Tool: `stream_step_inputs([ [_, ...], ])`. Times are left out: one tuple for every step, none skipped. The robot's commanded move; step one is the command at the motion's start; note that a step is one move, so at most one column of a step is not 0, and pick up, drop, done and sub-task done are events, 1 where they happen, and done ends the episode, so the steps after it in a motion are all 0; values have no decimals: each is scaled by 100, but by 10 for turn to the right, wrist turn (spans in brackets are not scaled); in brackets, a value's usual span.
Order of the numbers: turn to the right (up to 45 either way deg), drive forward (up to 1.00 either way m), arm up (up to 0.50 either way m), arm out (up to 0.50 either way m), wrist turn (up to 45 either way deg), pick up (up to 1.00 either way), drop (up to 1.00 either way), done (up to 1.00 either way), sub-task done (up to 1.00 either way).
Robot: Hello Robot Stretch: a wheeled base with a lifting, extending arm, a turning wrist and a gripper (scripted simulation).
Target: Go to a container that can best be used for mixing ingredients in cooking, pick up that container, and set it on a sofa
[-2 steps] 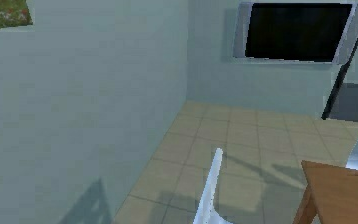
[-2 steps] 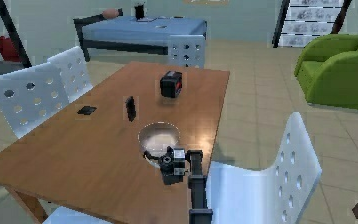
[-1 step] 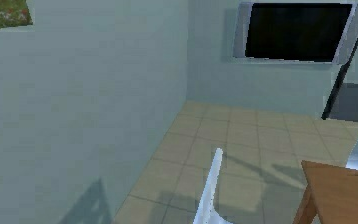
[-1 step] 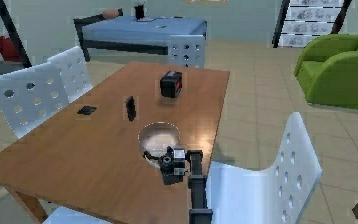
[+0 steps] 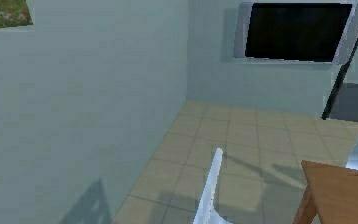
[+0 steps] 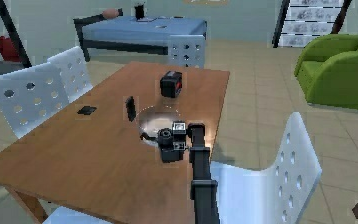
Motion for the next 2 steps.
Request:
stream_step_inputs([
  [0, 0, 20, 0, 0, 0, 0, 0, 0],
  [0, 0, 0, 0, -450, 0, 0, 0, 0],
])
